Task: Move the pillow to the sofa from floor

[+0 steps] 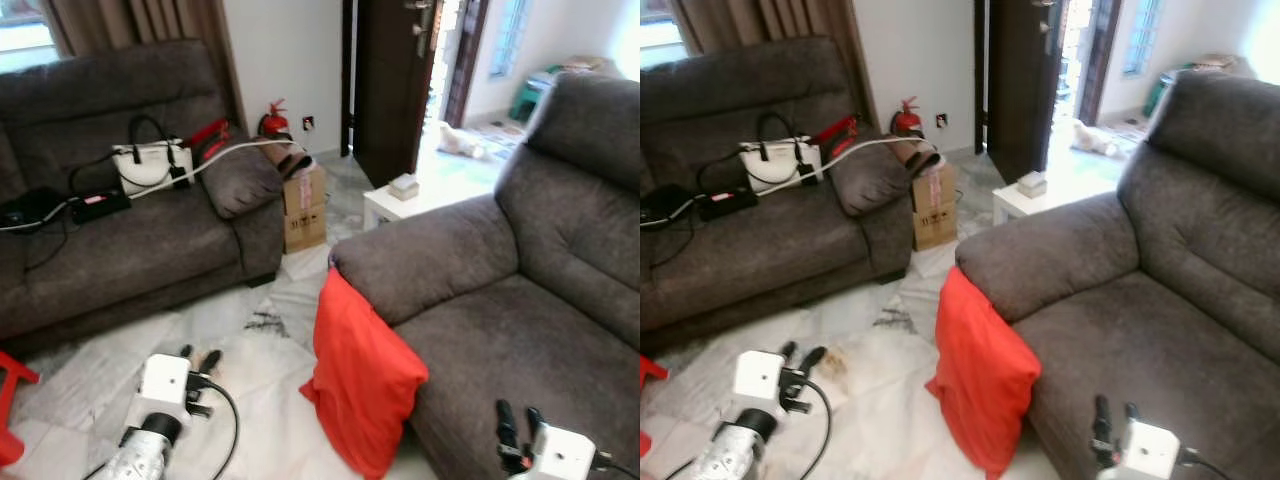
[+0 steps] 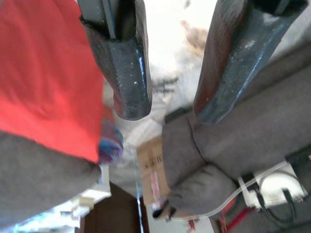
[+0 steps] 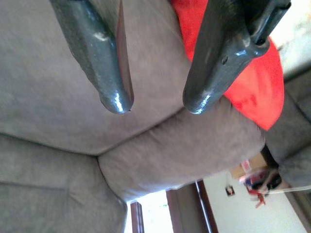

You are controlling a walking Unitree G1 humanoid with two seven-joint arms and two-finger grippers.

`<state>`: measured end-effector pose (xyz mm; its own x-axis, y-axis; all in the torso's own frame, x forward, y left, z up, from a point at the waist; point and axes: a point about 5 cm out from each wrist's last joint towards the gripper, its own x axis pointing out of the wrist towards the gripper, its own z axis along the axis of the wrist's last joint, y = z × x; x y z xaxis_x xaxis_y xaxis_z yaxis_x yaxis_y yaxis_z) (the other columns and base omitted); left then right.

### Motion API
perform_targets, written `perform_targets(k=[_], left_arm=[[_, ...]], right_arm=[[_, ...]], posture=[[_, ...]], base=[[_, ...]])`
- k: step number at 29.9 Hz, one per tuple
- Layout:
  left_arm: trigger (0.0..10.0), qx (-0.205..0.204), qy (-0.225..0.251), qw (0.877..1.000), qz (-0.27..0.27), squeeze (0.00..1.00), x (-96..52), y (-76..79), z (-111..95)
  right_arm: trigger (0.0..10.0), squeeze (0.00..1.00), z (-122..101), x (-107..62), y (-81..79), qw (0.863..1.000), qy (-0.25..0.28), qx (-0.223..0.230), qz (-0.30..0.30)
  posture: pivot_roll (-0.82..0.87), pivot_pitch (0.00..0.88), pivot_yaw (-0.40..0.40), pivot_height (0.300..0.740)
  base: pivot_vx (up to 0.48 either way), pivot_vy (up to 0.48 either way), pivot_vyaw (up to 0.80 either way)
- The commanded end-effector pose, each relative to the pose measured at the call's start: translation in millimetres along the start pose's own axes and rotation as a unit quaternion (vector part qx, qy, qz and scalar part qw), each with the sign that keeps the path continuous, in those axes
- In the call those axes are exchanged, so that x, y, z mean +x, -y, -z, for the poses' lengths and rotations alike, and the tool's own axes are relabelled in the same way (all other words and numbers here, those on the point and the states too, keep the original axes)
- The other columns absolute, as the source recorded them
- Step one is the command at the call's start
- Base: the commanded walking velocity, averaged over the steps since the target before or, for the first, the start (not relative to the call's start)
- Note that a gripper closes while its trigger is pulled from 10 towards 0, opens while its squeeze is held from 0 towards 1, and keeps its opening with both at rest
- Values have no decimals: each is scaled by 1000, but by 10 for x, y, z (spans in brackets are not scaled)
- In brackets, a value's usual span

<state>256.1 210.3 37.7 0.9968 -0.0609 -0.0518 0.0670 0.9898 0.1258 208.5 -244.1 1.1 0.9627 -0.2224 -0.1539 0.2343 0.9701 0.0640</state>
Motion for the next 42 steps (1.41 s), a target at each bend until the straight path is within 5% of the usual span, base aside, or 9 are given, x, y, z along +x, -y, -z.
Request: perform_targets(k=[1, 19, 42], left_arm=[[10000, 3, 0, 1000, -13, 0, -9, -105, -21], [10000, 5, 0, 1000, -9, 0, 1, -73, -29], [10000, 8, 19, 1000, 17, 0, 152, 27, -159]], right_arm=[[10000, 0, 43, 17, -120, 1000, -12, 12, -12], [10000, 0, 32, -4, -162, 999, -5, -15, -42], [10000, 0, -109, 66, -220, 998, 30, 47, -23]], posture=[[52, 0, 56, 740], [56, 0, 51, 740], [25, 0, 72, 740]], base=[[326, 0, -800], [317, 0, 44], [0, 0, 165]])
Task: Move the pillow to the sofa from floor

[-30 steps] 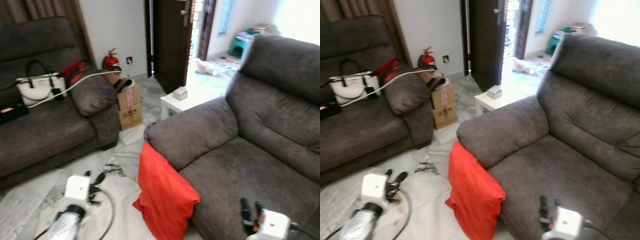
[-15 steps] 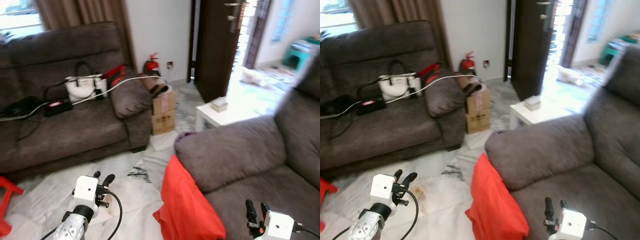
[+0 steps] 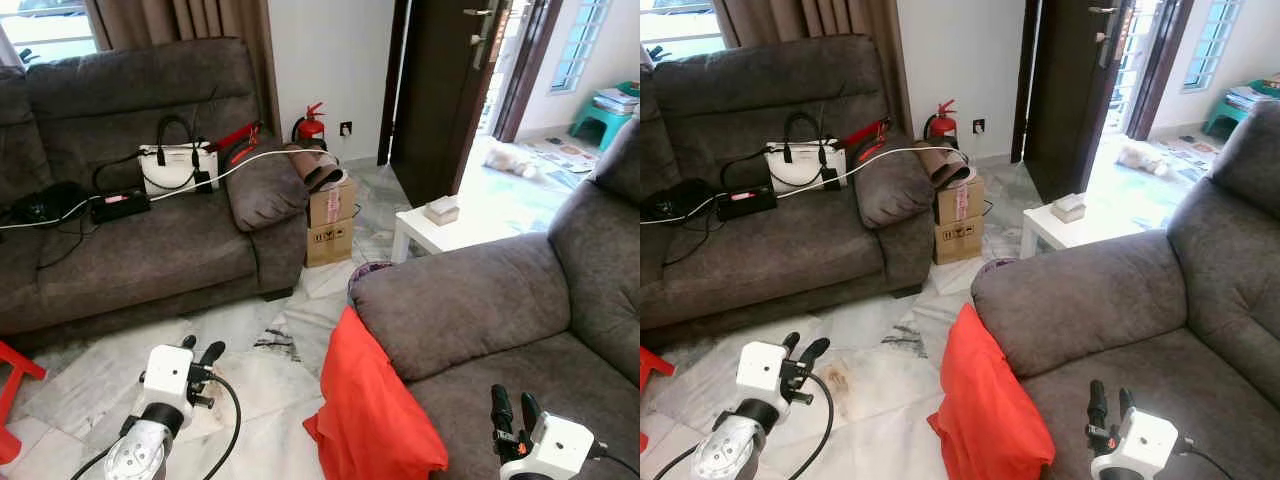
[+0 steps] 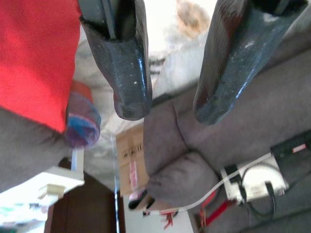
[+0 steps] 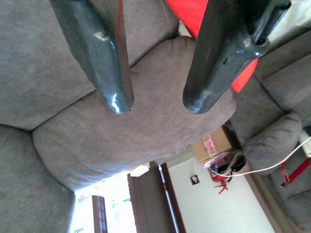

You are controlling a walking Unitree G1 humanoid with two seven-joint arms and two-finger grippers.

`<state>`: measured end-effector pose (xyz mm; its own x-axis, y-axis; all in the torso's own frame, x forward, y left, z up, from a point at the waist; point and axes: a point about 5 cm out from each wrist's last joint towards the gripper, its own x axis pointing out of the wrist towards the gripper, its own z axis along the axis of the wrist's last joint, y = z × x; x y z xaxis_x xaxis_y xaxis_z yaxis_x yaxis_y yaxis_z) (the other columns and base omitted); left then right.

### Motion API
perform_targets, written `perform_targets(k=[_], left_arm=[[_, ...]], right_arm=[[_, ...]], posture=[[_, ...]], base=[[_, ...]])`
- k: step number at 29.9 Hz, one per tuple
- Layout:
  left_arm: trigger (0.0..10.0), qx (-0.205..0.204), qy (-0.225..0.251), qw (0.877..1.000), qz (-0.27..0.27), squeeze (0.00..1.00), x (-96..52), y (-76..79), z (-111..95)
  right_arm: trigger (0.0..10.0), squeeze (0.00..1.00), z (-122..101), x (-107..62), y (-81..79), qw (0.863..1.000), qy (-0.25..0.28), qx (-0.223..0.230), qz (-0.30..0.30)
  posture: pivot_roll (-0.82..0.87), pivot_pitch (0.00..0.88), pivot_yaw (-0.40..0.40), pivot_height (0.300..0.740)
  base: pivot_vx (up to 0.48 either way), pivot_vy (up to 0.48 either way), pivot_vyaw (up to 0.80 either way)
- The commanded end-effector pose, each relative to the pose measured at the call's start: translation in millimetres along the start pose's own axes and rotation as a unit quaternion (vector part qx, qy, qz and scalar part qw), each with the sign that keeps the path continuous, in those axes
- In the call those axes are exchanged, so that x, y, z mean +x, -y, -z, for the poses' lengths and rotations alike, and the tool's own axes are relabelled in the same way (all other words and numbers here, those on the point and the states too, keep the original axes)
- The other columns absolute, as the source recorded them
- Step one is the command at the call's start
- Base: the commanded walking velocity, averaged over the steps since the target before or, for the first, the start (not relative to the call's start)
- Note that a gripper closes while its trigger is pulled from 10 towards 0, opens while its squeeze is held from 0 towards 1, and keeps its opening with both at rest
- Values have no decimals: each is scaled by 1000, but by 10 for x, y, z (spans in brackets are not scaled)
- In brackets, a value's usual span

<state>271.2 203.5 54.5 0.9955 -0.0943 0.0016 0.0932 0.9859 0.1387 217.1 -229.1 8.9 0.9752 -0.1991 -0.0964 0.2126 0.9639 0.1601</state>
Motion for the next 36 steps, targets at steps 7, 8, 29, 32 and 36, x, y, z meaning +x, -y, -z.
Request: perform_targets(k=[7, 8, 29, 32, 36], left_arm=[[10000, 0, -12, 1000, 10, 0, 58, 20, 27], [10000, 0, -12, 1000, 11, 0, 66, 22, 24], [10000, 5, -13, 1000, 14, 0, 124, -25, 8], [10000, 4, -10, 1000, 14, 0, 163, -22, -20], [10000, -3, -6, 1000, 15, 0, 194, 18, -33]], right_arm=[[10000, 0, -7, 64, -51, 1000, -15, -10, 3], [10000, 0, -8, 67, -41, 1000, -16, -10, 5], [10000, 0, -13, 104, -163, 1000, -4, -2, -13], [10000, 0, -40, 154, -182, 1000, -1, -1, -16], [10000, 0, -112, 229, -176, 1000, 12, 0, -17]], posture=[[12, 0, 75, 715], [12, 0, 74, 710], [15, 0, 93, 690], [19, 0, 89, 690], [11, 0, 80, 690]], base=[[0, 0, 0], [0, 0, 0], [0, 0, 0], [0, 0, 0], [0, 0, 0]])
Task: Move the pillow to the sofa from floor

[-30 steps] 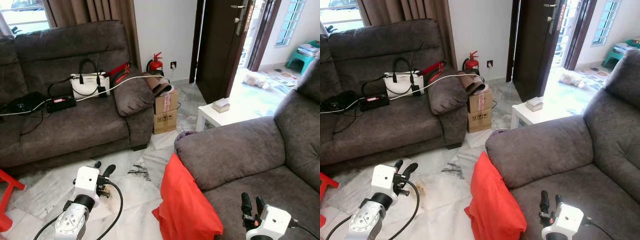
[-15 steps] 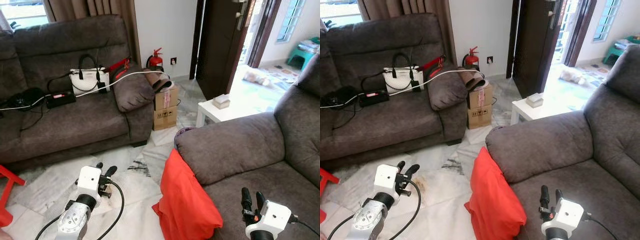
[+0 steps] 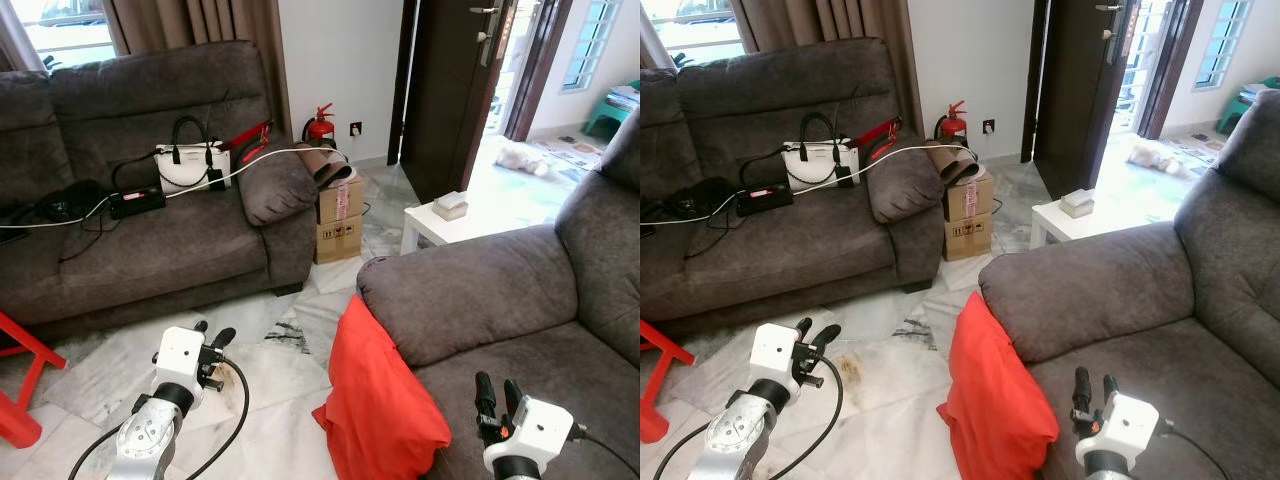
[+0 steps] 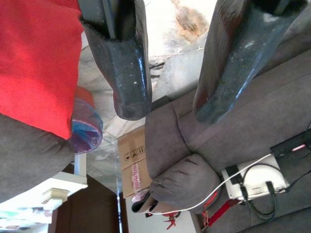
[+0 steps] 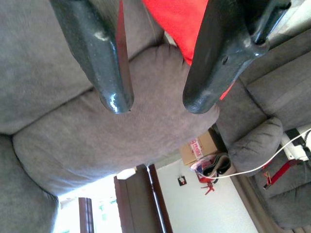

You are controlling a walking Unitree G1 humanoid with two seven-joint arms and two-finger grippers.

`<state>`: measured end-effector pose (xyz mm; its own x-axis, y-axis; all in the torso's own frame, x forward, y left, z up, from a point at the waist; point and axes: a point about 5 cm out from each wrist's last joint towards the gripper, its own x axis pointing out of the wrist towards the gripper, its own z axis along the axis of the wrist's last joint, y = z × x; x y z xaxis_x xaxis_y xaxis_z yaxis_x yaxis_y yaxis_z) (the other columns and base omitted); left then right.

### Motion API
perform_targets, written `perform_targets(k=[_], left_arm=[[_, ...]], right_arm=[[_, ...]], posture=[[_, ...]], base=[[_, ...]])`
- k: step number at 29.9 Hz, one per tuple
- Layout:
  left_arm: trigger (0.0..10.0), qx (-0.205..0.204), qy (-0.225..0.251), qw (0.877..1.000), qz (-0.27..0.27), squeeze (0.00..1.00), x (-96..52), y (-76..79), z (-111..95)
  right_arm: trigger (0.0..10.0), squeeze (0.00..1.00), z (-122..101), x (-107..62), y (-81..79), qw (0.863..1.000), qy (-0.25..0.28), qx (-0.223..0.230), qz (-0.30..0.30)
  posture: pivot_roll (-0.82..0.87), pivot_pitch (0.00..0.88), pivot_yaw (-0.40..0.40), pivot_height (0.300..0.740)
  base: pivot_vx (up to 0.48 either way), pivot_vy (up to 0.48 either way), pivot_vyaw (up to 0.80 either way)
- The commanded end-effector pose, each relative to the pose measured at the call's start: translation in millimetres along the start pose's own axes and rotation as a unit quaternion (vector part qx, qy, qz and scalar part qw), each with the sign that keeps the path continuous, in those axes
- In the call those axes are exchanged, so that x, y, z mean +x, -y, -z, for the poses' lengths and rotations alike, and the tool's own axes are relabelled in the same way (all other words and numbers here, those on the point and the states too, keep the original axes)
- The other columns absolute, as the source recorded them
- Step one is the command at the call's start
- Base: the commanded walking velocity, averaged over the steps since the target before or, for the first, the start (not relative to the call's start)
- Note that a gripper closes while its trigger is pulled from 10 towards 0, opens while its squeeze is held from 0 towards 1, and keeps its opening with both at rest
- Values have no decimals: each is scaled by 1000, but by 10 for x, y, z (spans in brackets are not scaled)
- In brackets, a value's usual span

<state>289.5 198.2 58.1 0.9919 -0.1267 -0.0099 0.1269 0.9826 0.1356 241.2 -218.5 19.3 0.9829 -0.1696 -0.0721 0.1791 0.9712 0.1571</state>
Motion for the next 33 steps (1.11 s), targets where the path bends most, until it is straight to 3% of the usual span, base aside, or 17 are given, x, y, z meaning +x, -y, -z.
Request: perform_targets(k=[1, 14, 26, 33], left_arm=[[10000, -5, -1, 1000, -1, 0, 25, 8, -3], [10000, -12, 14, 1000, -1, 0, 34, 26, -65], [10000, -15, 9, 1000, 1, 0, -39, 58, -19], [10000, -14, 24, 1000, -10, 0, -46, 36, -97]], right_arm=[[10000, 0, -51, 59, 5, 1000, 7, 3, 0], [10000, 0, -281, 193, 27, 999, 52, 4, 3], [10000, 0, -177, 86, -23, 999, 38, 8, -6], [10000, 0, -236, 180, -133, 999, 39, 7, -30]], posture=[[5, 0, 77, 690], [11, 14, 79, 690], [37, 37, 59, 690], [47, 65, 47, 690]], base=[[0, 0, 0], [0, 0, 0], [89, 0, 0], [312, 0, 0]])
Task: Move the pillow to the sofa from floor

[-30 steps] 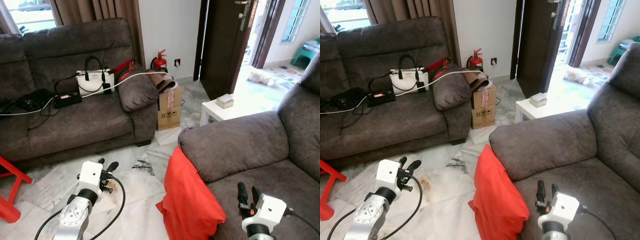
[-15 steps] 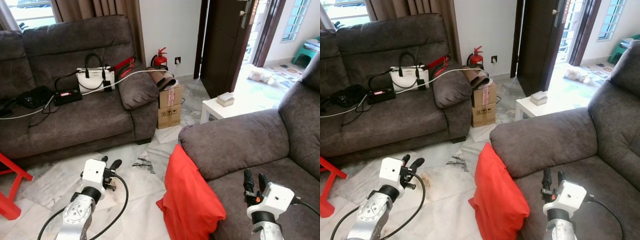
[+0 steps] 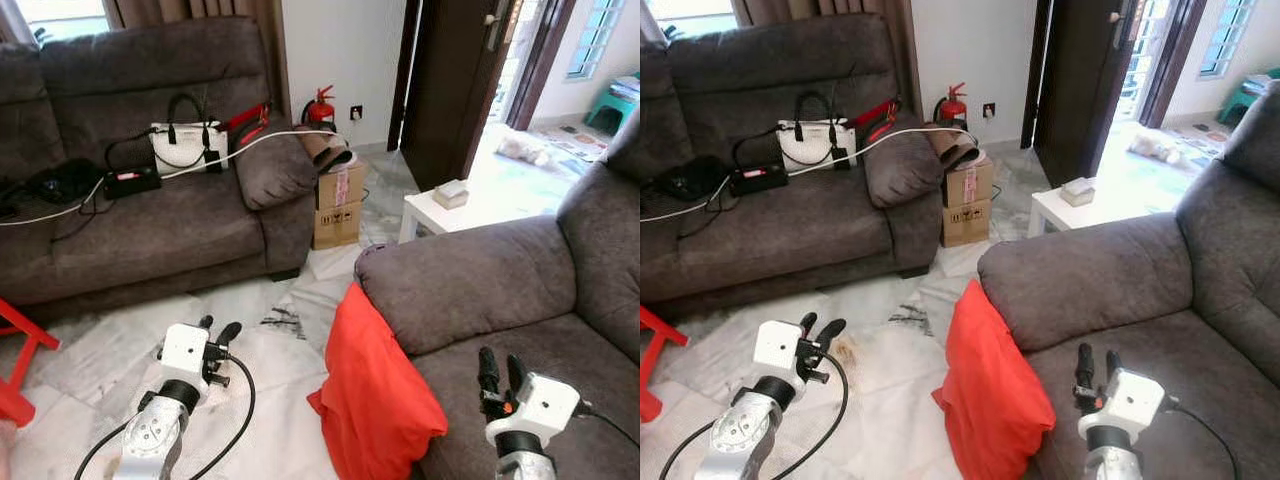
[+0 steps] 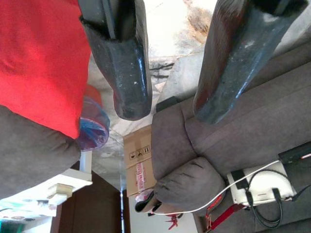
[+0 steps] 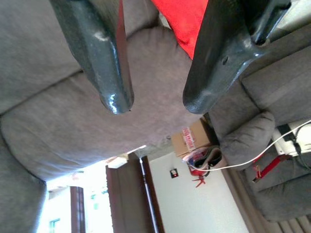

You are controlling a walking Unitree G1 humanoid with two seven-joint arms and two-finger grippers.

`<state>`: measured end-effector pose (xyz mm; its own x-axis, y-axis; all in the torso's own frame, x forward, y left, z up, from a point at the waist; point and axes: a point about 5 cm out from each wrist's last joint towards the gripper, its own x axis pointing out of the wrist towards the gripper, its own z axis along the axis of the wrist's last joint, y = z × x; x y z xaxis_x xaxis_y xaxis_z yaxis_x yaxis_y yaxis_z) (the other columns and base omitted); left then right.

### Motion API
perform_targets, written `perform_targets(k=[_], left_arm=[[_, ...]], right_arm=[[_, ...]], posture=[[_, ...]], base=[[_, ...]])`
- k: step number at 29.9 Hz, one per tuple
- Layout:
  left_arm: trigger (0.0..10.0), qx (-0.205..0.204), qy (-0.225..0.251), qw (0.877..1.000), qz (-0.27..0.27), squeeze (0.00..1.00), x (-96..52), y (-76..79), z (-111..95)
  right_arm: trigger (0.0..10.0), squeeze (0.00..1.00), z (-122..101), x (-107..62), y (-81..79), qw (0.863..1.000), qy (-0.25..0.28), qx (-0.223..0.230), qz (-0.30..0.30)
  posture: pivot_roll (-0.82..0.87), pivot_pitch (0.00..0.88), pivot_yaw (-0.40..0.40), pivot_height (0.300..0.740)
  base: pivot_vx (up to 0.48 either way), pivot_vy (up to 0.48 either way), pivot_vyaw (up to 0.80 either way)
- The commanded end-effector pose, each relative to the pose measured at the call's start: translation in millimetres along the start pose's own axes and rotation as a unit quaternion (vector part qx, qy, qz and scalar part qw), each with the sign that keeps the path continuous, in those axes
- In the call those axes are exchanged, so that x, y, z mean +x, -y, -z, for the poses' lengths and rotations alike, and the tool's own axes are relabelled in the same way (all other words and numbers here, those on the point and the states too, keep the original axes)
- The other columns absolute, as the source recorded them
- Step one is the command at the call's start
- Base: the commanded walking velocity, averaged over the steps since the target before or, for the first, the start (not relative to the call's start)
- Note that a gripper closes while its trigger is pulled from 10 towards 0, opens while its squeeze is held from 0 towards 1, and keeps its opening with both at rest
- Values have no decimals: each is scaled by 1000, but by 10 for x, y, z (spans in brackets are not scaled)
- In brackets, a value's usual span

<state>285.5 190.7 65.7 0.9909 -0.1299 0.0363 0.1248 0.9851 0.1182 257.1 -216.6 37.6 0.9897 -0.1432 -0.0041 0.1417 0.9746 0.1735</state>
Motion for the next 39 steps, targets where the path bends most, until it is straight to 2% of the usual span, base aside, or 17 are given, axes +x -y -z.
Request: perform_targets(k=[1, 19, 23, 28, 39], left_arm=[[10000, -4, -2, 1000, -6, 0, -23, -23, 2], [10000, -8, -15, 1000, 4, 0, -84, 32, 54], [10000, -7, -16, 1000, 0, 0, -84, 18, 50], [10000, -11, -18, 1000, 1, 0, -107, 22, 44], [10000, -10, -16, 1000, 2, 0, -148, 20, 15]], right_arm=[[10000, 0, -52, 42, -55, 1000, 8, 0, -12], [10000, 0, 13, -55, 10, 1000, -12, 2, 3], [10000, 0, 17, -46, 1, 1000, -16, 3, 1], [10000, 0, -3, -34, -2, 1000, -10, 0, 0], [10000, 0, 6, -84, 6, 1000, -10, -3, -2]], posture=[[44, 65, 48, 690], [29, 42, 54, 690], [34, 49, 52, 690], [42, 59, 53, 690], [52, 72, 58, 690]], base=[[311, 0, 0], [320, 0, 0], [324, 0, -756], [0, 0, -712], [0, 0, 0]])
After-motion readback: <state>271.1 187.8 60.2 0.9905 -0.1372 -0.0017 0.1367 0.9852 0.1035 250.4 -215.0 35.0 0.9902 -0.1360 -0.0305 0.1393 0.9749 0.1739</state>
